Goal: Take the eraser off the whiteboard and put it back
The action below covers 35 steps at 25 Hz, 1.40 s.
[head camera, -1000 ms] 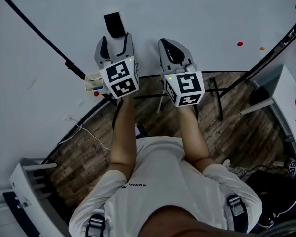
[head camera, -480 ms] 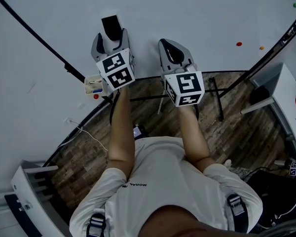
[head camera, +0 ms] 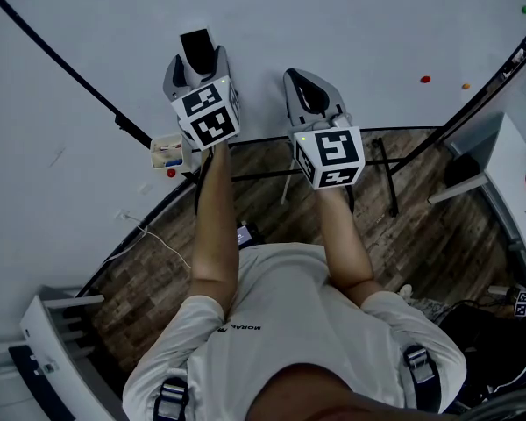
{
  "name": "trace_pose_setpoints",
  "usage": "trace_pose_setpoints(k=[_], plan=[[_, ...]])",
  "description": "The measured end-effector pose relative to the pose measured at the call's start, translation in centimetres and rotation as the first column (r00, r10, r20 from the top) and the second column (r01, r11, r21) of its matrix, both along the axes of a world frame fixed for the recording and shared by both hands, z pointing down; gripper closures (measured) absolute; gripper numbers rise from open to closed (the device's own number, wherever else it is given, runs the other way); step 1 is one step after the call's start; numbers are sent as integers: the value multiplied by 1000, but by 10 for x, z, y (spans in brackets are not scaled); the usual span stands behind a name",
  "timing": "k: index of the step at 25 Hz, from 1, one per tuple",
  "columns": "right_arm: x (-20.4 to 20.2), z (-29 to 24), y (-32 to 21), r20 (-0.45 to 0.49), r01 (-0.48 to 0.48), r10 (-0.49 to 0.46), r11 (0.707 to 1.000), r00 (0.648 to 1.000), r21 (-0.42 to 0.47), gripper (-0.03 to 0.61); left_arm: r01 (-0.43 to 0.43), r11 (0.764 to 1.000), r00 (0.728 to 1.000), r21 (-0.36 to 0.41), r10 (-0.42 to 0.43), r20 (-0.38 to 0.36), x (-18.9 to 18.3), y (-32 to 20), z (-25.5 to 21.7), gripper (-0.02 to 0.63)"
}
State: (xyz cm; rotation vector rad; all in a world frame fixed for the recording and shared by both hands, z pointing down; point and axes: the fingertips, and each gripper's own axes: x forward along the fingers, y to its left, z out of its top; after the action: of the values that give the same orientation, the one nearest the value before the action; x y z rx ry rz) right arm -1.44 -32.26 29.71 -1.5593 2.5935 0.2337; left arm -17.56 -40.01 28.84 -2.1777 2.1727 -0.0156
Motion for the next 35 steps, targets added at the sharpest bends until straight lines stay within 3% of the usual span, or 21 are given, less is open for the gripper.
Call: trace_pose_setpoints(k=[10,35], plan=[[3,3,-4,3,-4,4,1000,1000,-4,566,13,999,1000,-29,-13,1,-3,-7,5,305],[9,1,-2,-2,0,0,1000,1000,-5,566,49,998,999,-50,-49,-13,-1,-12,6,391]])
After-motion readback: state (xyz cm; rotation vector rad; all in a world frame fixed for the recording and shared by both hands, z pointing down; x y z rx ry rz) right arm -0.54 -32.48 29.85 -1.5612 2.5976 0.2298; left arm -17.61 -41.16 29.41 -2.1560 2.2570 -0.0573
